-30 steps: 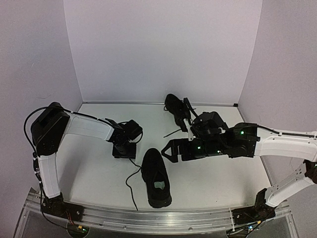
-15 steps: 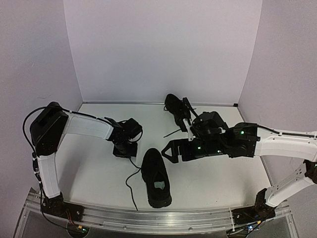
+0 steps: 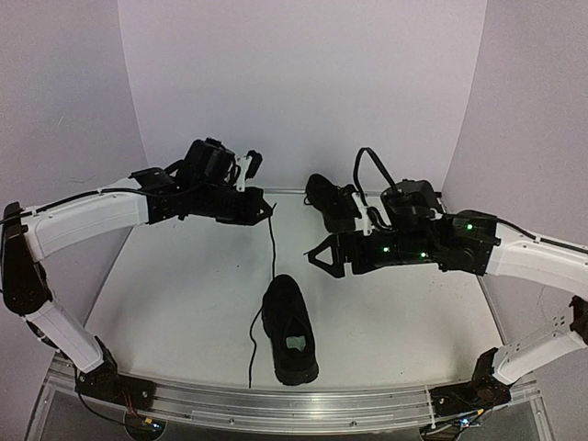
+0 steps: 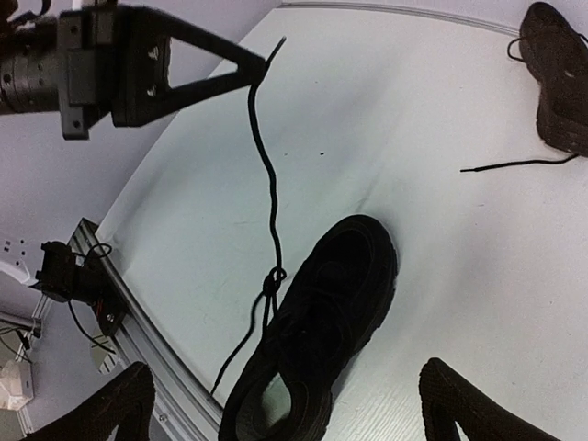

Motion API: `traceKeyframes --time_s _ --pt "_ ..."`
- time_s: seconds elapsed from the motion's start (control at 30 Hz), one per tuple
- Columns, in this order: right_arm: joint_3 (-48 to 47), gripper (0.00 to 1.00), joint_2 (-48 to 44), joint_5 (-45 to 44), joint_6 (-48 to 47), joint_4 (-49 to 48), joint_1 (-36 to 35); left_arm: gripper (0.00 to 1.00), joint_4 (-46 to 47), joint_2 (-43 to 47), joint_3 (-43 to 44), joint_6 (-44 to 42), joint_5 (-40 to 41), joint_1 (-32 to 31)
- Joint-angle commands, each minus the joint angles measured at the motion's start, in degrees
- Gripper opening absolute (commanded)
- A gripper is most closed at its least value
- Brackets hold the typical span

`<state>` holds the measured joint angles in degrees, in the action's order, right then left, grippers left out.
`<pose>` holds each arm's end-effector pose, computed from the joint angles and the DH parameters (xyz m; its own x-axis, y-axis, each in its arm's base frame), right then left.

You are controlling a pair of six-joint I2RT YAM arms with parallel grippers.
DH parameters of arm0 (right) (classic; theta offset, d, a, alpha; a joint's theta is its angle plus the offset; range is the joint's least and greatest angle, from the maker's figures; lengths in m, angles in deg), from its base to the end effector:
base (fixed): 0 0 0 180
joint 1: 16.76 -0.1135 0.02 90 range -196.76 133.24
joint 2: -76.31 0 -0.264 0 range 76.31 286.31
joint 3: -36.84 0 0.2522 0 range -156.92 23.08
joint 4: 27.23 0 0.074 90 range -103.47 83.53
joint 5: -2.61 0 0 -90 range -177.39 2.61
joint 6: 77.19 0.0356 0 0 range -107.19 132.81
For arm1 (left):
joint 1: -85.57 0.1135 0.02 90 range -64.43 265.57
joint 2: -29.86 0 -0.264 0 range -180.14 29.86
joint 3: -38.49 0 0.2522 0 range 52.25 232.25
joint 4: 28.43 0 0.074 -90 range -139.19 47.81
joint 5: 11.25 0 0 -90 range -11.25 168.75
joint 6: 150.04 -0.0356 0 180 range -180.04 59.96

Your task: Tie the shoes

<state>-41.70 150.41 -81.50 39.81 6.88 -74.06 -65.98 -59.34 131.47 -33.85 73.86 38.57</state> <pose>0.1559 0.2495 0.3328 -0.6402 -0.1612 -0.7511 -0.6673 0.6011 0.4397 0.2426 -0.2646 0.3333 -0.6831 0.0878 -0.7250 0.5299 0.7427 -0.4094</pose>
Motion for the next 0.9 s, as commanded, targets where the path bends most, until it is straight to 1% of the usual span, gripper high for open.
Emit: traceKeyframes --time_s 0.0,0.17,0.33,0.47,0.6,0.87 --pt "-4.2 0.92 2.4 4.5 -5.5 -4.7 0.1 0.00 2.9 3.8 2.3 -2.4 -6.3 -0.2" --pt "-6.8 0.82 5.2 7.9 -7.7 -8.6 0.1 0.00 3.3 6.6 3.8 -2.8 -8.8 -0.2" --pt "-9.8 0.73 8.1 9.1 -9.1 -9.9 0.1 0.00 2.5 8.2 4.4 -4.0 -11.3 -0.2" --pt "-11.5 0.71 9.7 9.8 -9.4 -10.3 0.2 0.00 4.3 11.0 3.3 -4.1 -10.5 -0.2" --pt "-12.9 0.69 10.5 9.7 -9.8 -10.8 0.6 0.00 4.1 10.8 4.3 -4.2 -13.3 -0.2" --pt "-16.9 0.60 13.8 11.2 -12.2 -11.2 0.8 0.00 5.6 10.6 4.5 -3.8 -16.0 -0.3"
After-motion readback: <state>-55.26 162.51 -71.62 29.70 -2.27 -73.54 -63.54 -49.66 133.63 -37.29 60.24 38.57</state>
